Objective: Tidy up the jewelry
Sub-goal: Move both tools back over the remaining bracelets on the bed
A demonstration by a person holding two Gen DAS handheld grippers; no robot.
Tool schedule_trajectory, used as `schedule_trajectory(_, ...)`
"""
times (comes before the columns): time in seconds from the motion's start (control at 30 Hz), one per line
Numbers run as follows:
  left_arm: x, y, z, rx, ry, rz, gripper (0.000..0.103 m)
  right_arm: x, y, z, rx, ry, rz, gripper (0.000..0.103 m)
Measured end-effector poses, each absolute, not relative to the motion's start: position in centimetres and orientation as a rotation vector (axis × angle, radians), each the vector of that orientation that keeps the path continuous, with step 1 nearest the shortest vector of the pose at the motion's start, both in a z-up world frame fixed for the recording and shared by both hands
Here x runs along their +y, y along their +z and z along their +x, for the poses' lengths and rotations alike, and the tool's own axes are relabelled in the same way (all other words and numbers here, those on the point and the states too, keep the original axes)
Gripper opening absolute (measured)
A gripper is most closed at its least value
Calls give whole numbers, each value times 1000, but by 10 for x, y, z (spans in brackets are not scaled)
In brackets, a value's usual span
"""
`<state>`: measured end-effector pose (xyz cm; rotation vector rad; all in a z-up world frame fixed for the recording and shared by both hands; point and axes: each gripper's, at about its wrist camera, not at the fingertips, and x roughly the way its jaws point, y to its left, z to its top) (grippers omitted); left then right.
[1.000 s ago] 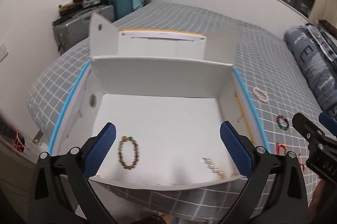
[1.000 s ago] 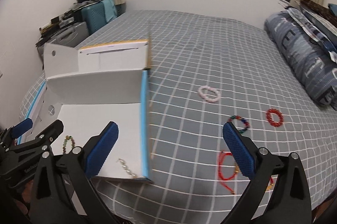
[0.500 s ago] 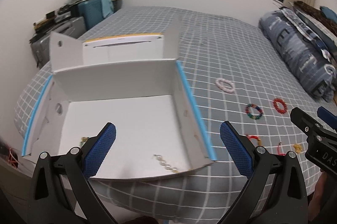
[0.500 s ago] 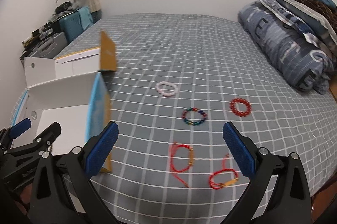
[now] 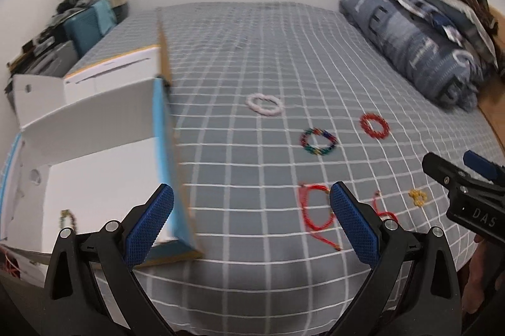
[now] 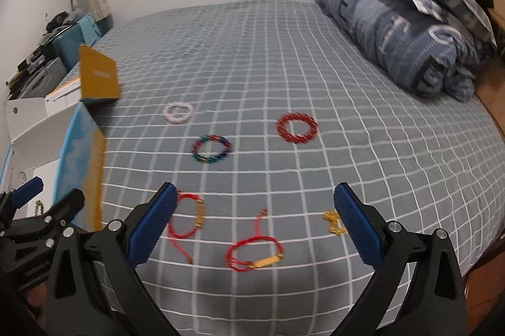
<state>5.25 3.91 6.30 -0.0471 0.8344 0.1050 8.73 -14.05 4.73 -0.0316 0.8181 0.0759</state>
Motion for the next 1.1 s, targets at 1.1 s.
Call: schedule_trajectory(1.1, -21, -72, 136, 1045, 87, -81, 97, -247, -76, 133, 1017, -3, 43, 89)
